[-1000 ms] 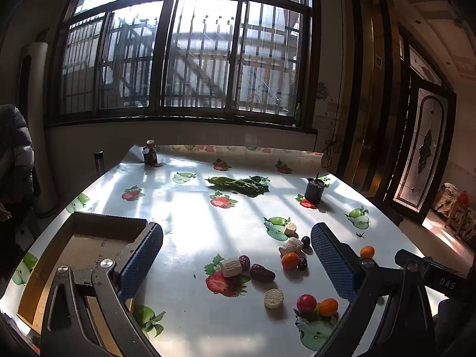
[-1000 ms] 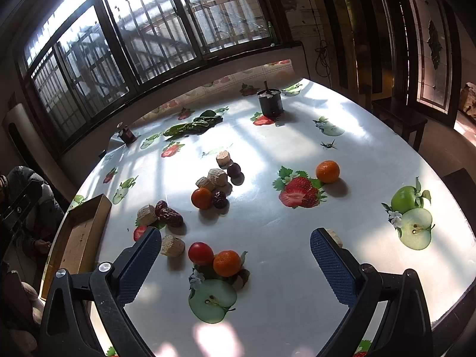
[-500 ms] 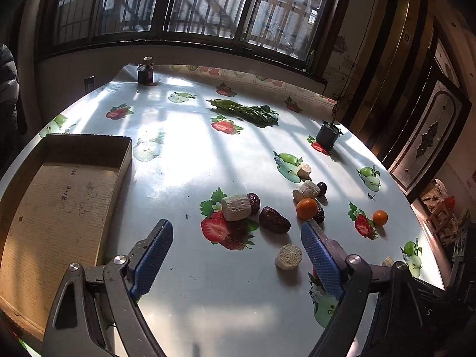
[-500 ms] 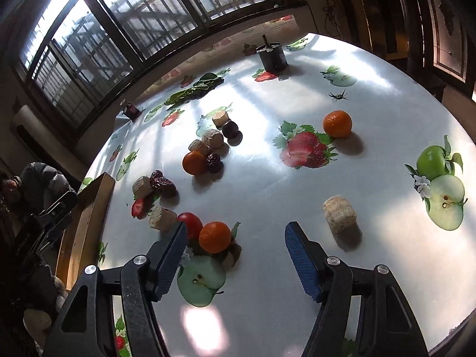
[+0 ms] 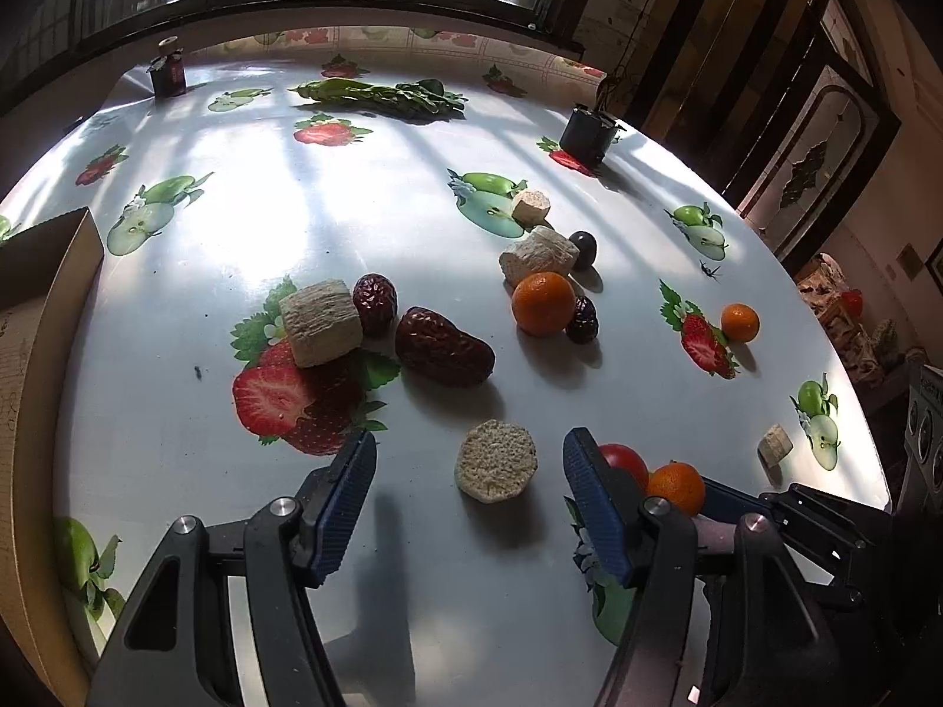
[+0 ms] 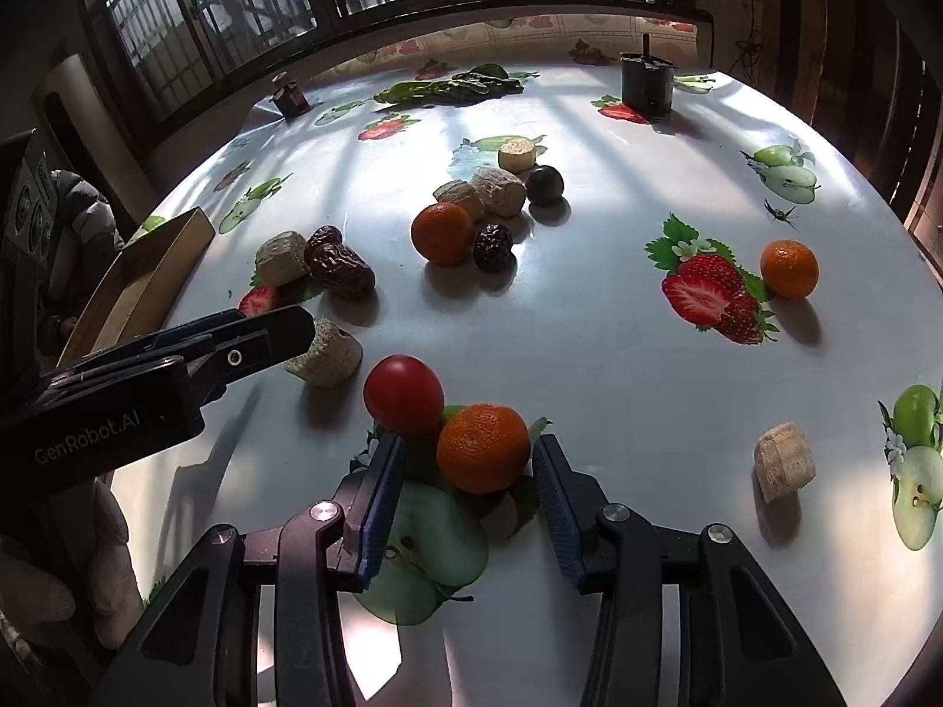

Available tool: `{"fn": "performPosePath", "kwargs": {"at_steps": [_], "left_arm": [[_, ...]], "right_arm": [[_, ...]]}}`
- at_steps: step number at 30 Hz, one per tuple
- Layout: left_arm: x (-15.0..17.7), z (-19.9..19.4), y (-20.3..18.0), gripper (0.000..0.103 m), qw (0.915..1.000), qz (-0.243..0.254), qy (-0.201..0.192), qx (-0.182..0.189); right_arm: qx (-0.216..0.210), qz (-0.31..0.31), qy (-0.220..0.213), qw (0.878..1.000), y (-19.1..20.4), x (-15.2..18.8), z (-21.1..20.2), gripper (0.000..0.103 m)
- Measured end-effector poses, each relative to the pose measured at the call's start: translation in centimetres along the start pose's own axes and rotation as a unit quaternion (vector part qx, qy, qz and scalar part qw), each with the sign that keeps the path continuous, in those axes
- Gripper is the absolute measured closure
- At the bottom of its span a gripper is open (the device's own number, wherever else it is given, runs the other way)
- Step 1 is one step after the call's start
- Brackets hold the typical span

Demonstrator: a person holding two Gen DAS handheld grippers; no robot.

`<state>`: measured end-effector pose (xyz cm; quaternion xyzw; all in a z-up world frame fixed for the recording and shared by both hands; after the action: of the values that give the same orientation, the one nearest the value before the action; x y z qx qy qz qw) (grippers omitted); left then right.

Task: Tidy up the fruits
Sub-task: 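Move left tool to the round rice cake while right tool approaches a tangerine, then close left tool on the rice cake while right tool grasps the tangerine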

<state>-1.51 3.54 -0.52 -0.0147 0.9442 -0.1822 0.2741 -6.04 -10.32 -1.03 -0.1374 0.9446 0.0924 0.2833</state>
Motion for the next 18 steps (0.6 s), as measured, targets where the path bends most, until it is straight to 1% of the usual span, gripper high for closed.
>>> {"fn": "performPosePath", "kwargs": {"at_steps": [1, 3, 8, 10, 11, 12, 13, 15, 18], "left_arm": [[0.1, 0.3, 0.0, 0.048, 1.0, 0.002, 0.006, 0.0], [0.2, 0.8, 0.0, 0.054, 0.9998, 0.002, 0.017, 0.004], [0.1, 1.1, -0.6, 0.054, 0.9998, 0.018, 0.008, -0.006], [0.1, 1.3, -1.0, 0.054, 0.9994, 0.03, 0.004, -0.016], [0.2, 1.2, -1.0, 0.056, 0.9992, 0.033, 0.002, -0.02], [0.2, 1.2, -1.0, 0.074, 0.9992, 0.034, 0.003, -0.019], [0.3, 1.1, -0.9, 0.074, 0.9994, 0.031, 0.009, -0.012], [0.4, 0.5, -0.6, 0.074, 0.9997, 0.023, 0.007, -0.006], [0.4, -1.4, -0.2, 0.074, 0.9998, 0.014, -0.009, 0.013]], "right_arm": [[0.003, -0.003, -0.002, 1.0, -0.1, 0.1, 0.0, 0.068], [0.003, -0.004, 0.001, 1.0, -0.2, 0.1, -0.1, 0.069], [0.0, 0.002, 0.009, 1.0, -0.5, -0.2, 0.0, 0.068], [0.001, 0.001, 0.012, 1.0, -0.4, -0.4, 0.2, 0.068], [0.004, 0.0, 0.012, 1.0, -0.2, -0.5, 0.2, 0.068], [0.006, 0.0, 0.013, 1.0, -0.1, -0.5, 0.3, 0.068], [0.01, 0.0, 0.014, 1.0, -0.1, -0.6, 0.3, 0.068], [0.014, 0.001, 0.014, 1.0, 0.1, -0.5, 0.2, 0.07], [0.01, 0.004, 0.004, 1.0, 0.4, -0.3, -0.5, 0.07]]}}
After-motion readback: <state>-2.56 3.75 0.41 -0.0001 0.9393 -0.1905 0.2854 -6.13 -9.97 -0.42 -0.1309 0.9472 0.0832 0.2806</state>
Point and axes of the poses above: each gripper's, at about its wrist camera, not at the fingertips, and z roughly the way its jaws point, y to its left, x to its underside, the point moved 3 cm from there along z, roughly the way its jaws point, and after that the axes turned 10 degrees about -z, right-handed, at the moved point
